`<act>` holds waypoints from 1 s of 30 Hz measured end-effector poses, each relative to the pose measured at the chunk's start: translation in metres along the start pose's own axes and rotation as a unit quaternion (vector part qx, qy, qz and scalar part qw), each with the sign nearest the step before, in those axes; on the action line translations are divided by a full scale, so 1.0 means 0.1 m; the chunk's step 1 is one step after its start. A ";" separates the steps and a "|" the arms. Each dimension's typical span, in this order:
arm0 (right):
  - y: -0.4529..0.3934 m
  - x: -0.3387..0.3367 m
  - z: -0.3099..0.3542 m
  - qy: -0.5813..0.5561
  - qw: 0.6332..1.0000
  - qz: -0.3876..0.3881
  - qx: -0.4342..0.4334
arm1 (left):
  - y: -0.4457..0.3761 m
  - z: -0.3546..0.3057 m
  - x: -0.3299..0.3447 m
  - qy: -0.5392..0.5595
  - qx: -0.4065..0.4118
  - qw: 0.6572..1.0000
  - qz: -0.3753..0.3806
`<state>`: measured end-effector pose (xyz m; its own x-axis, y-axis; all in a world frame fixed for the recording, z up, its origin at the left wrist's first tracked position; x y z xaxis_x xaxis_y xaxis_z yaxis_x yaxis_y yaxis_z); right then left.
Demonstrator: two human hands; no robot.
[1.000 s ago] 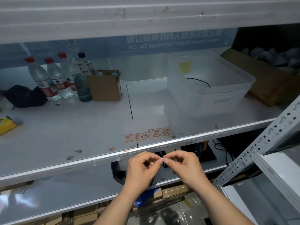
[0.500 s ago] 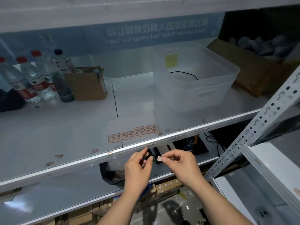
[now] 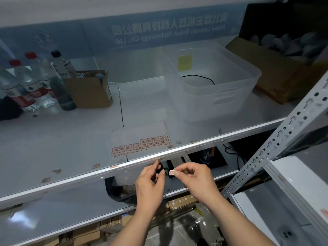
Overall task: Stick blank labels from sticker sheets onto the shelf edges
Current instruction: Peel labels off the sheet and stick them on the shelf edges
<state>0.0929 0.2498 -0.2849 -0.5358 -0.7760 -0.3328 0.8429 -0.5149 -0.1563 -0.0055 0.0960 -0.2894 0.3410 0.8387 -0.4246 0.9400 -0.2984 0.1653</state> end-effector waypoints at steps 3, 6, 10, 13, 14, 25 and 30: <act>-0.01 0.00 0.00 0.002 1.000 0.002 -0.003 | 0.01 0.01 0.02 0.008 -0.001 1.000 -0.002; -0.01 -0.01 -0.01 0.003 1.000 0.000 -0.004 | 0.01 0.02 0.02 0.009 0.000 1.000 -0.003; 0.01 -0.01 -0.02 0.002 1.000 0.002 -0.001 | 0.00 0.05 0.01 0.012 0.000 1.000 -0.009; 0.02 -0.01 -0.04 0.000 1.000 0.000 0.005 | -0.01 0.05 0.01 0.001 0.007 1.000 -0.016; 0.02 -0.01 -0.04 -0.002 1.000 0.000 0.006 | -0.01 0.04 0.00 -0.003 0.013 1.000 -0.024; 0.03 -0.02 -0.06 -0.017 1.000 -0.002 0.013 | 0.10 -0.04 0.02 -0.112 0.095 0.987 -0.061; 0.02 -0.02 -0.08 -0.016 1.000 0.000 0.023 | 0.11 -0.07 0.01 -0.140 0.101 0.983 -0.062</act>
<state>0.0965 0.2531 -0.2916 -0.5384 -0.7865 -0.3024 0.8396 -0.5312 -0.1133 0.0050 0.0972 -0.2821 0.1864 0.7249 -0.6632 0.9481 -0.3097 -0.0721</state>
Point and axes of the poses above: each hand's wrist, its own y-axis away from the middle knuckle, its own x-axis out of the palm, z = x × y, the point moved 7 cm from there along -y, towards the middle knuckle, and after that the axes turned 15 degrees about -x, right-handed, at the moved point
